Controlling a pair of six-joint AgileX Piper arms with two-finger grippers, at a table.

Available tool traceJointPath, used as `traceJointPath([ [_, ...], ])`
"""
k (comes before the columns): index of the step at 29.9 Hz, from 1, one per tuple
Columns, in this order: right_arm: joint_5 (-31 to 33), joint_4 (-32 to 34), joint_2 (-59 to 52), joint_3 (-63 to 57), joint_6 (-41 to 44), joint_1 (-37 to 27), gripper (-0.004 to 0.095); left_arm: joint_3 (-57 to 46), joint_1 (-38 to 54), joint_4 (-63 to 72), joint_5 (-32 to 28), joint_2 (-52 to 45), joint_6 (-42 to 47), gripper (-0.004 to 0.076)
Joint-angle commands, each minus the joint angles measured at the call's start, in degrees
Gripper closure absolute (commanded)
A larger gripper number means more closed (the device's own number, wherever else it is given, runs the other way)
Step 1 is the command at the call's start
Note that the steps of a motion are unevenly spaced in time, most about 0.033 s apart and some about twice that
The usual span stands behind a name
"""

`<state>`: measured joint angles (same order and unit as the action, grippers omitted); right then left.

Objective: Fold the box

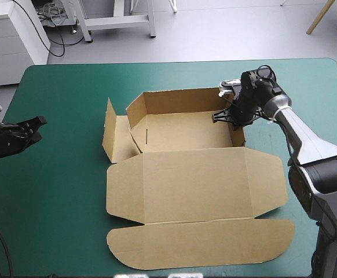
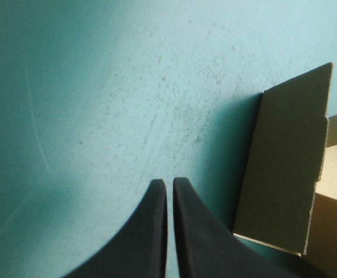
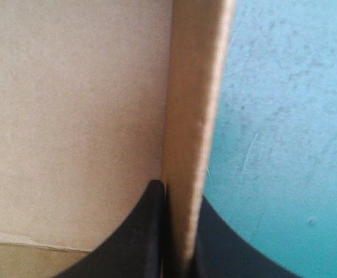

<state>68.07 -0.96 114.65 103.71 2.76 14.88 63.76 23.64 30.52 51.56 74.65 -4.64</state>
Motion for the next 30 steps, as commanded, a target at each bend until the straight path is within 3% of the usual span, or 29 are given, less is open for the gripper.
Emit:
traceJointPath([
  [1, -0.17, 0.35, -3.02, 3.80, -1.63, -0.18, 0.0908, 1.55, 0.24, 1.94, -1.94, -1.79, -0.16, 0.0710],
  [13, 0.92, -1.02, -13.10, 10.69, -2.76, -0.58, 0.0908, 1.55, 0.24, 1.95, -3.85, -1.79, -6.69, 0.0710],
  [23, 0.92, -17.67, -23.70, 10.69, -8.77, -5.98, 0.0918, 1.55, 0.24, 2.44, -5.17, -1.79, -7.86, 0.0711],
  [27, 0.81, -19.54, -24.80, 10.69, -10.73, -6.75, 0.0927, 1.55, 0.24, 2.33, -6.06, -1.54, -9.78, 0.0705],
  [30, 0.81, -19.63, -24.67, 10.69, -11.95, -6.75, 0.0926, 1.55, 0.24, 2.61, -6.91, -1.54, -12.72, 0.0640],
])
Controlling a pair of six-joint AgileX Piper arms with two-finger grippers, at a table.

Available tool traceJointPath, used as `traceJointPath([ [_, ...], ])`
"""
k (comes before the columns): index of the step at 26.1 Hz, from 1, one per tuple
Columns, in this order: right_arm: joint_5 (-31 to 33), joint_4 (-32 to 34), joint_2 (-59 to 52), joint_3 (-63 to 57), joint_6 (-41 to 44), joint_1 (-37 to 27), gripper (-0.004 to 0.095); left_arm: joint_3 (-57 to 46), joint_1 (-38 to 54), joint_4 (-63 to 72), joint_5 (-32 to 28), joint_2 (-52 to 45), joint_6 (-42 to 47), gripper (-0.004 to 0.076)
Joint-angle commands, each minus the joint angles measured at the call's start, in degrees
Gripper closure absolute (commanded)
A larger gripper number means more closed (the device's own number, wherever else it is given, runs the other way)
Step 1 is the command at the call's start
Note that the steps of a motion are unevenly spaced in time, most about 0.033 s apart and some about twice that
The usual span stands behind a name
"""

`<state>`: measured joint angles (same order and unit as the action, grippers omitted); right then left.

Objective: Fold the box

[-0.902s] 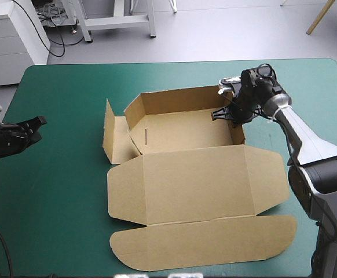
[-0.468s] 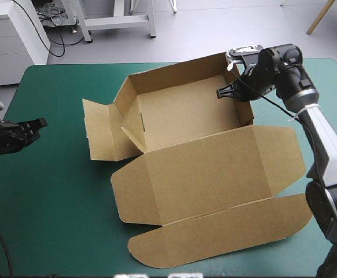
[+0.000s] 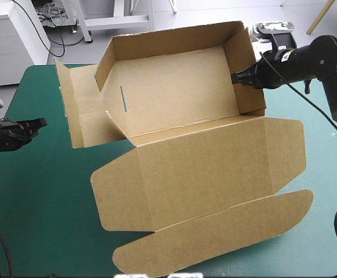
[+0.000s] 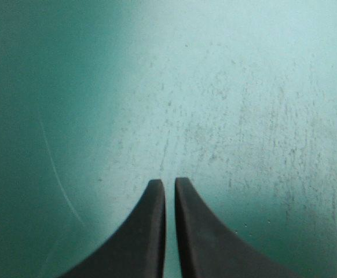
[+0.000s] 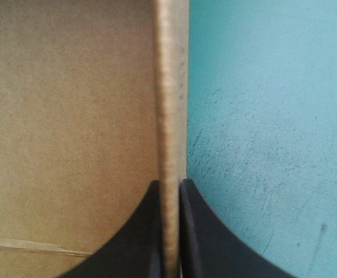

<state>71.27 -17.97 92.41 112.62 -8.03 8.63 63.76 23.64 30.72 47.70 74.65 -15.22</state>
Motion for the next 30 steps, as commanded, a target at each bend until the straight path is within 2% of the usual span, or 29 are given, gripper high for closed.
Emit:
traceJointPath([
  [1, -2.39, -2.62, -2.42, 1.78, -1.16, -0.50, 0.0927, 1.55, 0.24, 2.44, -3.48, -1.54, -2.14, 0.0595],
  [3, -2.39, -2.66, -2.32, 1.78, -1.16, -0.50, 0.0927, 1.55, 0.24, 2.58, -4.51, -1.54, -2.14, 0.0478],
  [4, -2.55, -2.66, -2.32, 1.78, -1.16, -0.50, 0.0927, 1.55, 0.24, 2.84, -5.47, -1.54, -2.14, 0.0381],
  [7, -3.34, -2.75, -2.32, 1.78, -1.40, -0.50, 0.0927, 1.42, 0.24, 2.99, -7.72, -1.05, -1.06, 0.0157],
  [9, -3.68, -2.75, -2.32, 1.78, -1.40, -0.50, 0.0927, 1.42, 0.24, 3.22, -7.11, -0.44, 0.29, 0.0080],
  [12, -4.66, -5.61, -2.32, 1.78, -1.40, -0.50, 0.0927, 0.96, -0.02, 6.96, -5.50, 0.79, -1.33, 0.0070],
  [17, -6.47, -12.42, -2.32, 1.78, -4.99, -0.50, 0.0927, -1.04, -0.02, 26.47, -3.04, 2.23, -21.33, 0.0084],
  [23, -7.52, -12.60, -2.32, 1.68, -5.44, -0.50, 0.0927, -1.01, -1.23, 46.13, 10.09, 4.77, -39.17, 0.0084],
  [27, -9.46, -9.55, -1.69, 1.68, -5.44, -0.50, 0.0927, -1.01, -3.55, 52.73, 20.42, 5.45, -46.53, 0.0084],
  [30, -11.36, -7.13, -0.29, 1.58, -5.44, -0.50, 0.0927, -0.70, -3.85, 56.47, 26.92, 5.45, -48.87, 0.0084],
])
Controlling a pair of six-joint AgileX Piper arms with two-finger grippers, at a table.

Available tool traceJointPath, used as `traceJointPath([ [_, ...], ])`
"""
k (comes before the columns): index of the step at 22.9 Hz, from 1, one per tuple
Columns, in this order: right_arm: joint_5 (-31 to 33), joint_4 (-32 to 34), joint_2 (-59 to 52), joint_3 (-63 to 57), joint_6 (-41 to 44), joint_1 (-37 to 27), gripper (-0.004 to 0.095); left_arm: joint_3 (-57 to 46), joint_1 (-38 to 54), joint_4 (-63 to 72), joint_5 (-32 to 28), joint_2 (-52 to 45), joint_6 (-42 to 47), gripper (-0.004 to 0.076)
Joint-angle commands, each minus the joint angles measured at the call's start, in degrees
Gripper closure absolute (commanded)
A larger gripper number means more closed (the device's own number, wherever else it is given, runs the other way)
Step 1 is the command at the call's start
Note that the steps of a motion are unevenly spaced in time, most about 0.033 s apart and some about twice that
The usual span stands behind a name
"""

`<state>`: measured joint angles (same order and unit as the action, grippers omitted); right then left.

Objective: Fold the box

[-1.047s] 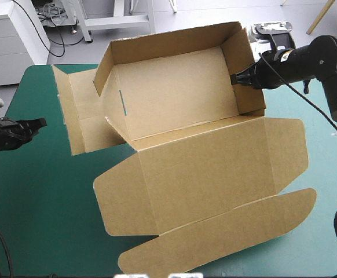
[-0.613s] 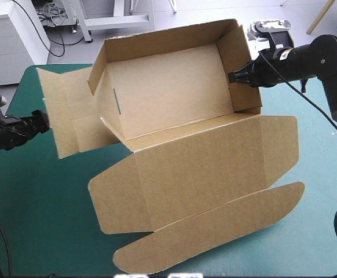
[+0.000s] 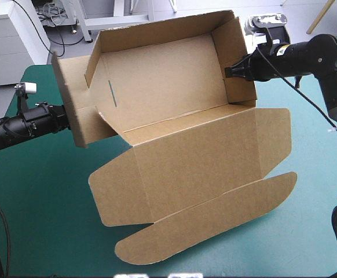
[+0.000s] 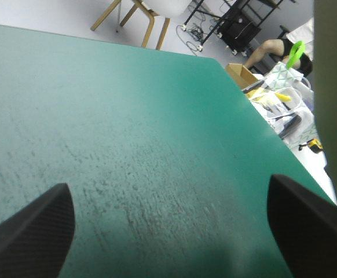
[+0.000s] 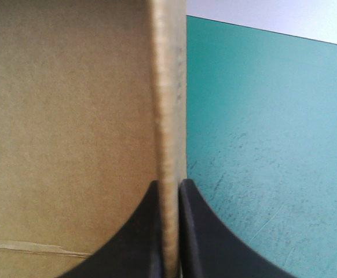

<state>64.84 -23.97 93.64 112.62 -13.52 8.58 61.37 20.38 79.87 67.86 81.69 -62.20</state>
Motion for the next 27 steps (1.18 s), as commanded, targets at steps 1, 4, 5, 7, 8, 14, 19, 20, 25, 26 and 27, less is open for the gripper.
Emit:
traceJointPath([
  [1, -4.93, -1.13, -1.24, 1.58, 0.15, -0.34, 0.0927, 1.69, -1.25, 7.86, 6.77, -1.84, -1.87, 0.0084],
  [4, -5.31, -0.62, -0.05, 1.35, 0.27, -0.25, 0.0927, 2.92, -5.89, 7.86, 6.77, -1.98, -2.10, 0.0085],
  [5, -5.59, 0.26, 0.02, 1.09, 0.27, -0.25, 0.0927, 3.92, -7.33, 7.86, 6.77, -1.98, -2.10, 0.0089],
  [7, -5.59, 3.25, 0.28, 1.09, 1.57, -0.25, 0.0925, 7.38, -10.20, 7.97, 6.77, -1.98, -1.75, 0.0092],
  [8, -5.59, 4.14, 0.28, 1.09, 1.96, -0.25, 0.0926, 8.68, -11.01, 7.97, 6.77, -1.98, -1.20, 0.0092],
  [14, -5.59, 5.87, 0.35, 1.09, 3.07, -0.12, 0.0925, 14.28, -19.17, 7.89, 5.08, -1.98, 1.11, 0.0106],
  [19, -5.25, 6.49, 0.35, 1.09, 3.50, 0.46, 0.0925, 14.28, -20.77, 5.92, -1.18, -1.98, 4.96, 0.0106],
  [20, -5.25, 7.92, 0.24, 1.09, 5.22, 1.01, 0.0923, 14.40, -20.77, 5.62, -2.97, -1.98, 5.34, 0.0106],
  [25, -6.19, 20.40, -0.18, 1.09, 12.38, 6.87, 0.0920, 17.55, -22.58, -5.09, -10.60, -1.98, 14.54, 0.0129],
  [26, -6.92, 23.43, -0.30, 1.09, 13.91, 8.84, 0.0920, 18.91, -23.77, -9.84, -12.22, -1.98, 17.92, 0.0139],
  [27, -7.50, 24.97, -0.30, 1.09, 14.99, 10.10, 0.0920, 20.35, -24.99, -13.93, -13.51, -1.98, 20.83, 0.0147],
])
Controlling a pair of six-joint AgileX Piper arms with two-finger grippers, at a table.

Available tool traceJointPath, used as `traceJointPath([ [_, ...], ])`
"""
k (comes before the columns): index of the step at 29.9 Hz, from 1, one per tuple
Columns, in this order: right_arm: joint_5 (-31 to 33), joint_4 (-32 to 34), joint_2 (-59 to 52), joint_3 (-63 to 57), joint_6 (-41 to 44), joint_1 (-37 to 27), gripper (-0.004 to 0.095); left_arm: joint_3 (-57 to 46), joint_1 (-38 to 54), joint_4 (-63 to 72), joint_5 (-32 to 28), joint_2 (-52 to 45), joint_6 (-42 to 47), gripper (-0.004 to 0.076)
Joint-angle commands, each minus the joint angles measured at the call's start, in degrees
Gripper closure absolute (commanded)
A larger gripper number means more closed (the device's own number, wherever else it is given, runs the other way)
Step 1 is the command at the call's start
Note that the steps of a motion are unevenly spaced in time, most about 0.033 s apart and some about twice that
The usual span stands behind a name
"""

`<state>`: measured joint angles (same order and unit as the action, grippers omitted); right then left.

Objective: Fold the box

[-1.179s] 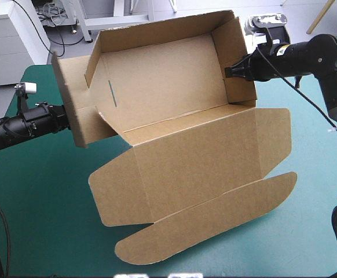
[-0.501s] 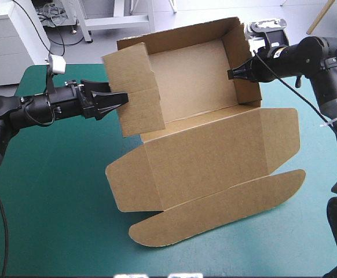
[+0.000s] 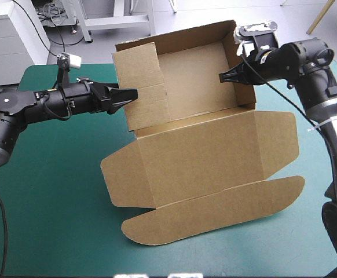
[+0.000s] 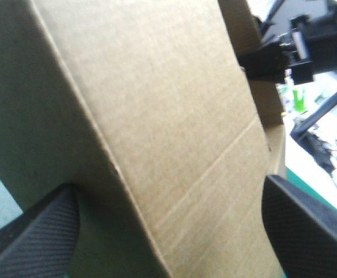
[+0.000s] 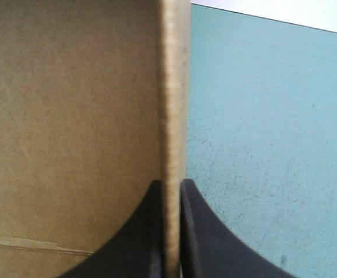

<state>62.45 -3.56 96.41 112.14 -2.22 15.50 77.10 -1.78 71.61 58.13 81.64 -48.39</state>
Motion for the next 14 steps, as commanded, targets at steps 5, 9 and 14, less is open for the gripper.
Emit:
traceJointPath([
  [5, -6.48, 10.37, -3.06, 1.57, 8.30, 9.19, 0.0920, 10.28, -11.21, -35.63, -11.73, -1.92, 32.48, 0.0168],
  [9, -7.96, 12.47, -3.17, 1.57, 10.30, 11.32, 0.0920, 10.37, -14.91, -47.34, -12.16, -1.92, 44.76, 0.0168],
  [14, -8.43, 11.67, -3.92, 1.57, 11.43, 11.86, 0.0920, 8.66, -15.78, -53.92, -16.32, -1.80, 57.72, 0.0168],
])
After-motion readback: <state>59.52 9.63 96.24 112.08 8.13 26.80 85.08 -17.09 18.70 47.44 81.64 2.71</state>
